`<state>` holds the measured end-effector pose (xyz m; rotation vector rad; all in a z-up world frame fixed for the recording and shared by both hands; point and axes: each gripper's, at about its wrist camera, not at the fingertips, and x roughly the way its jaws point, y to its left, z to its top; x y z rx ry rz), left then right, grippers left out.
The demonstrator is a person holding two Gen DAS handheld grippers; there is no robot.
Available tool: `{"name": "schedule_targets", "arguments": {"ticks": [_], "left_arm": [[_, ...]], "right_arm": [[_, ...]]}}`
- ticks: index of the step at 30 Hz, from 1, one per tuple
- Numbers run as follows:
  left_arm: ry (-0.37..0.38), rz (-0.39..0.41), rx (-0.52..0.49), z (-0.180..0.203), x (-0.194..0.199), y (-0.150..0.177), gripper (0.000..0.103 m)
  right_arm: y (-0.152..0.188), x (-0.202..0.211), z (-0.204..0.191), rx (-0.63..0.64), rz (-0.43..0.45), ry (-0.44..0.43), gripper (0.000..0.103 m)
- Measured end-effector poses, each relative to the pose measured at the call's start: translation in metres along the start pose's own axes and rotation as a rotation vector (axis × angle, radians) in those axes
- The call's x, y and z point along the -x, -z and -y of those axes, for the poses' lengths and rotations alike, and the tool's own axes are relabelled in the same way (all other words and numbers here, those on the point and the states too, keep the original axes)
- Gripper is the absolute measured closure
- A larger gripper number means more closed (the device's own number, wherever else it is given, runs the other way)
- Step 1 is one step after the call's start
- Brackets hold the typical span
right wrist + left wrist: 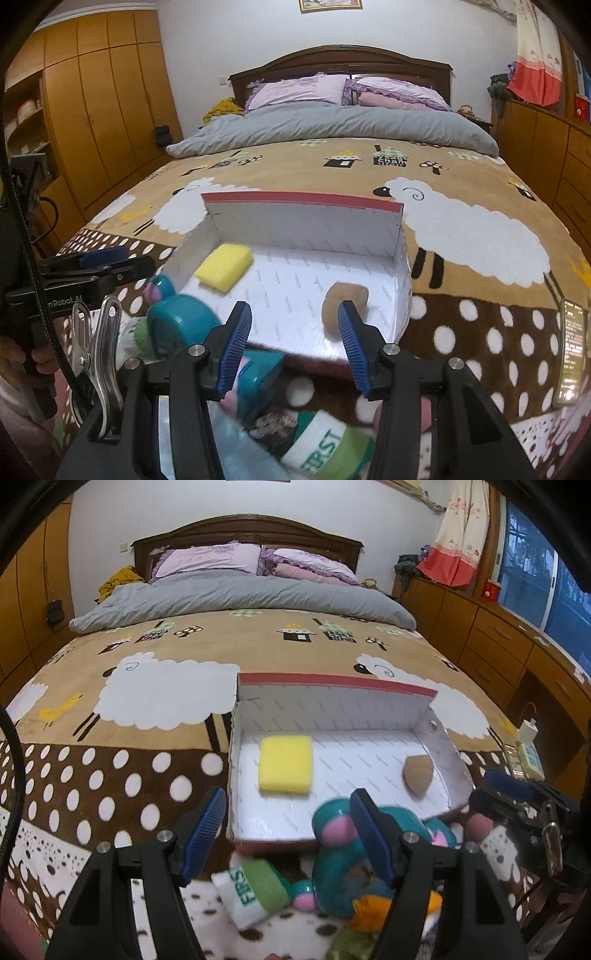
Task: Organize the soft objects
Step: 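Grasp the green-and-white FIRST sock with the left tool while the right tool reaches the blue mask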
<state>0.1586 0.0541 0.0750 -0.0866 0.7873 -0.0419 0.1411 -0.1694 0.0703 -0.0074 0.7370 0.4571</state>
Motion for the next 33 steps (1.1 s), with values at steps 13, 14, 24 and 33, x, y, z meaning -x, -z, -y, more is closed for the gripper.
{"name": "schedule_targets", "arguments": {"ticks": [13,14,24,33], "left_arm": [[0.015,-0.046,0.012,0.01,0.023,0.042,0.03],[0.012,-0.044,0.016,0.01,0.024,0.044,0.03],[-0.078,-0.053,0.068,-0.007,0.004,0.07,0.03],[-0.079,-0.057,0.13,-0.023,-0.024,0.078,0.03]], "right_arm": [[0.035,0.02,-0.012,-0.008,-0.023,-0.038,0.053],[0.038,0.021,-0.013,-0.009,-0.026,-0.039,0.053],[0.066,0.033,-0.013,-0.042,-0.033,-0.065,0.053],[0.076,0.037,-0.011,-0.057,-0.034,-0.077,0.053]]}}
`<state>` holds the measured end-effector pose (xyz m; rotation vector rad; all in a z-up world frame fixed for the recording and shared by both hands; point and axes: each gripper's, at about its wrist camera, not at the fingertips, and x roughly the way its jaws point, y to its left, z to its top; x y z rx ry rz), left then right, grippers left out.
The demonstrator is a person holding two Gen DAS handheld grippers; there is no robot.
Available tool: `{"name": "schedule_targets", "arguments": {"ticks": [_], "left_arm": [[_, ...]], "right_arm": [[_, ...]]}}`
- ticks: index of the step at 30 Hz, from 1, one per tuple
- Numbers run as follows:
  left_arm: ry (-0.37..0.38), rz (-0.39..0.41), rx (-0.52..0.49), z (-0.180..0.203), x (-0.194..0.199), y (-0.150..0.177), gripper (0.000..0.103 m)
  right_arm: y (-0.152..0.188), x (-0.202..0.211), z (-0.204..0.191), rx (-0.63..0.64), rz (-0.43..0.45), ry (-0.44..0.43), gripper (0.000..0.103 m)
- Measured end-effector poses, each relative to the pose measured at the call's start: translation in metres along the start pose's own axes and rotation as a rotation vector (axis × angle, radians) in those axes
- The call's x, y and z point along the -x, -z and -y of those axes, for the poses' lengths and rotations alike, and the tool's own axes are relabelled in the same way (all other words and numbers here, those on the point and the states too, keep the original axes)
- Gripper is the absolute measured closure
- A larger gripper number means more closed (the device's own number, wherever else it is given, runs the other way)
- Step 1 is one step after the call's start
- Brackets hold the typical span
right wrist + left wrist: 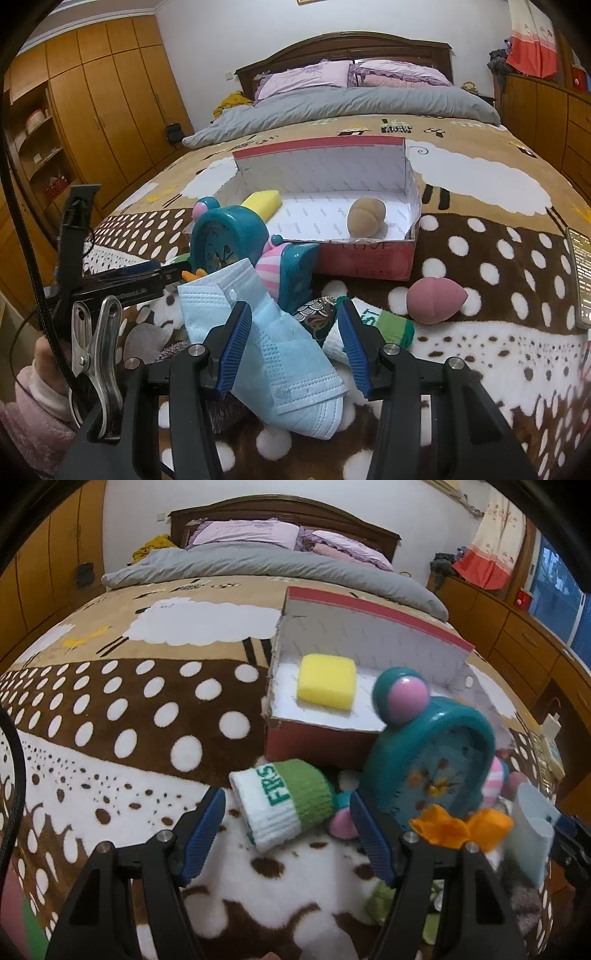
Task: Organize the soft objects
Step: 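Grasp the green-and-white FIRST sock with the left tool while the right tool reaches the blue mask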
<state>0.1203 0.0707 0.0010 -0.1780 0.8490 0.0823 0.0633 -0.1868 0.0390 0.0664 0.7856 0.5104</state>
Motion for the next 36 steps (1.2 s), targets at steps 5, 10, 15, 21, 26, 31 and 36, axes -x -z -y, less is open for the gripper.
{"name": "schedule_targets", "arguments": {"ticks": [5,10,15,21,26,31,36], "left_arm": [[-0.014,0.013,0.028,-0.007,-0.011,-0.001,0.03],[-0.004,0.007,0.073,-0.015,-0.019,-0.001,0.03],[0.042,-0.011,0.106,-0.02,-0.023,-0.001,0.039],[0.06,-0.009,0.085,-0.016,-0.02,0.001,0.054],[0.078,0.003,0.07,-0.013,-0.009,0.003,0.057],[0.074,0.032,0.028,-0.006,0.007,0.006,0.057],[0.063,0.067,-0.015,0.002,0.021,0.008,0.057]], "right_arm": [[0.003,-0.004,-0.001,-0.002,-0.006,-0.006,0.053],[0.004,-0.007,0.001,-0.012,-0.013,-0.015,0.053],[0.005,-0.009,0.004,-0.023,-0.014,-0.017,0.053],[0.006,-0.007,0.004,-0.025,-0.012,-0.006,0.053],[0.007,0.0,0.003,-0.023,-0.005,0.005,0.053],[0.008,0.01,0.001,-0.012,0.002,-0.011,0.053],[0.012,0.019,-0.004,0.012,-0.003,-0.019,0.053]]}}
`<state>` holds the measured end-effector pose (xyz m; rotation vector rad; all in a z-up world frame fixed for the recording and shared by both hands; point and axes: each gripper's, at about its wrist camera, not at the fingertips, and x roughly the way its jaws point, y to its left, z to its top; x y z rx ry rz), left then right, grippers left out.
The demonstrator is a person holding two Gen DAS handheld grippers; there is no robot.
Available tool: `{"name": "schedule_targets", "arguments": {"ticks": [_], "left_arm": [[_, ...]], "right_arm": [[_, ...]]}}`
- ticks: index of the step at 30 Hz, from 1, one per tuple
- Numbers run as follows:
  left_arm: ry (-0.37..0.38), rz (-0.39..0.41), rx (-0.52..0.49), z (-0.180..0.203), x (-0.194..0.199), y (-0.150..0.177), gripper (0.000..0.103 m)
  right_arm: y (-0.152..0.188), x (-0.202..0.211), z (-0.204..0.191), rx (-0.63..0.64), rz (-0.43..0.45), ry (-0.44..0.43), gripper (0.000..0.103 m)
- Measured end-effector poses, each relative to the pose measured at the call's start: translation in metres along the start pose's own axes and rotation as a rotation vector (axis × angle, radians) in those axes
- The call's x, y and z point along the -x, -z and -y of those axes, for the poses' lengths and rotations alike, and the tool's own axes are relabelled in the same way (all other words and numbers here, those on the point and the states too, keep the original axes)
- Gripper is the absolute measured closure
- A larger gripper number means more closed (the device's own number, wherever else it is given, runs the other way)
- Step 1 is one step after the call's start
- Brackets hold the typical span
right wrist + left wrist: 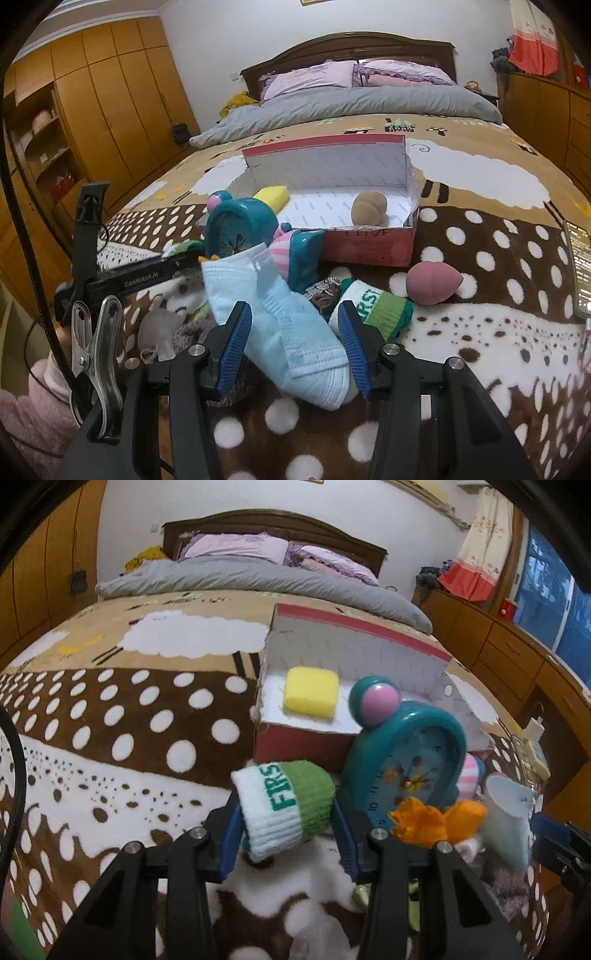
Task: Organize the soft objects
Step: 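Grasp the green-and-white FIRST sock with the left tool while the right tool reaches the blue mask, then grasp the light-blue mask with the right tool and lift it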
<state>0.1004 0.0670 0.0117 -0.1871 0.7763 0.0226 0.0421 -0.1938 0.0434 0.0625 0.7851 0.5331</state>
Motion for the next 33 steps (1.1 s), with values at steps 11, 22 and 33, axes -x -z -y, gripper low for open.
{"name": "schedule_targets", "arguments": {"ticks": [11,22,33], "left_arm": [[-0.022,0.009,-0.037,0.008,0.013,0.007,0.057],[-0.03,0.012,-0.064,0.013,0.017,0.011,0.057],[-0.031,0.013,-0.064,0.013,0.017,0.011,0.057]], "right_arm": [[0.014,-0.003,-0.015,0.097,-0.037,0.005,0.053],[0.018,-0.011,-0.012,0.106,-0.051,0.054,0.065],[0.017,-0.001,-0.012,0.1,-0.005,0.044,0.09]]}}
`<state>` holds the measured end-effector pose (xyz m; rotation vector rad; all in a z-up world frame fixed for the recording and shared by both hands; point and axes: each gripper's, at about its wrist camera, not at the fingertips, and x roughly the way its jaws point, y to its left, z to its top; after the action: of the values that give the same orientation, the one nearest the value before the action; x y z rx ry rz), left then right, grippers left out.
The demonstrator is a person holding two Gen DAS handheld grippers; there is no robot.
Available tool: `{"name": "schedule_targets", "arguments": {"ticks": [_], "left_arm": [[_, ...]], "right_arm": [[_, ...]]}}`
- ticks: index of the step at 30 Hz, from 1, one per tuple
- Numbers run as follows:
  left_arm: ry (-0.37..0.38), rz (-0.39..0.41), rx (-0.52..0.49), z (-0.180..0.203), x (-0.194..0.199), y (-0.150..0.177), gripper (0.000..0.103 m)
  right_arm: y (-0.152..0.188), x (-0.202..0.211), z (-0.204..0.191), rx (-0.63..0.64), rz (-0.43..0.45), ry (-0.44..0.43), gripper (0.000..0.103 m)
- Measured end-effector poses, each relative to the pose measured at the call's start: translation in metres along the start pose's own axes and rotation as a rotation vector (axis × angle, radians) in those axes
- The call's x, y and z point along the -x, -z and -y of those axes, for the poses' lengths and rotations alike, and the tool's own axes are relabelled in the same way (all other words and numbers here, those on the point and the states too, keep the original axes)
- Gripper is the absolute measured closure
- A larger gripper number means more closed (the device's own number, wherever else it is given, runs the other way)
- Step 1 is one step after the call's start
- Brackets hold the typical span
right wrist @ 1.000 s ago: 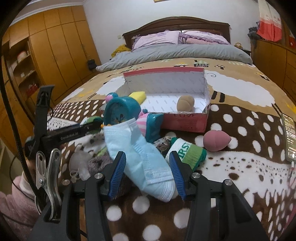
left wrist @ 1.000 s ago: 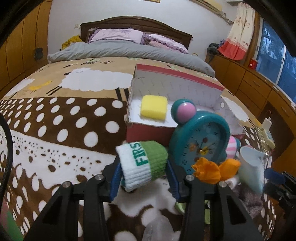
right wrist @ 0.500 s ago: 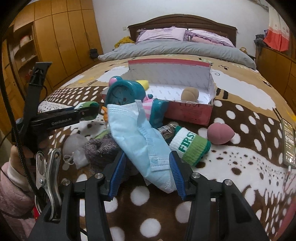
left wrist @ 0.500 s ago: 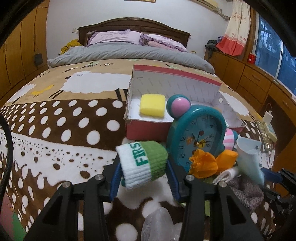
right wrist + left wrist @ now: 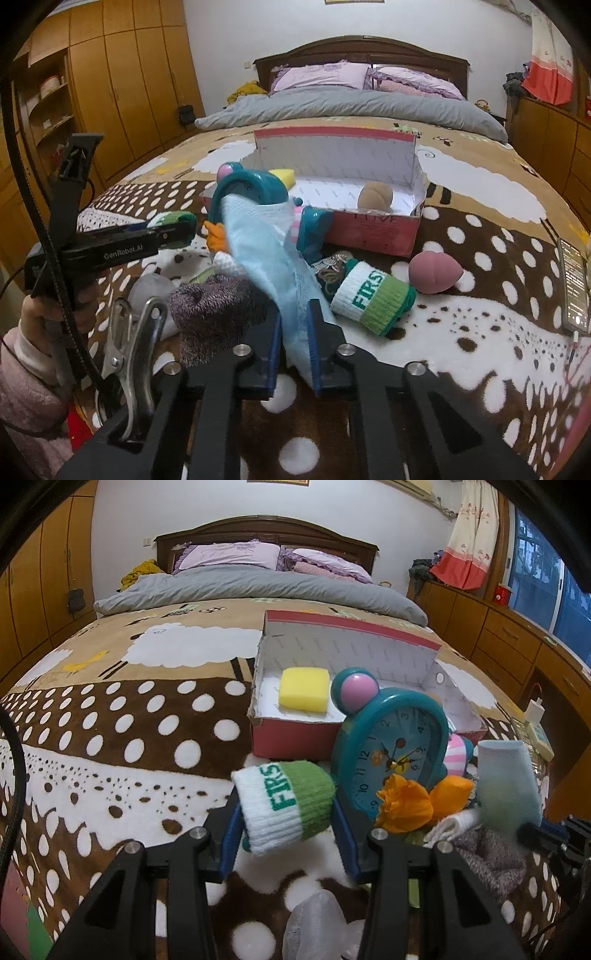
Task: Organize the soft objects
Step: 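Grasp the light-blue mask with the right tool and lift it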
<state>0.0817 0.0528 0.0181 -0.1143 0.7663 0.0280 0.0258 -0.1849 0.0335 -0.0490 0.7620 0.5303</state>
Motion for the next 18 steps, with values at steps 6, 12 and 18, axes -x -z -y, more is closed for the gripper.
{"name": "schedule_targets", "arguments": {"ticks": [6,12,18], "left_arm": [[0.006,0.01,-0.006,-0.001,0.007,0.0,0.057],[0.012,0.037,-0.026,0.004,0.017,-0.004,0.057],[0.023,0.063,-0.051,0.011,0.027,-0.015,0.057]], "right_arm": [[-0.003,0.01,-0.001,0.005,0.043,0.0,0.093],[-0.007,0.016,-0.004,0.012,0.067,0.003,0.093],[-0.015,0.019,-0.002,0.012,0.085,0.014,0.093]]}}
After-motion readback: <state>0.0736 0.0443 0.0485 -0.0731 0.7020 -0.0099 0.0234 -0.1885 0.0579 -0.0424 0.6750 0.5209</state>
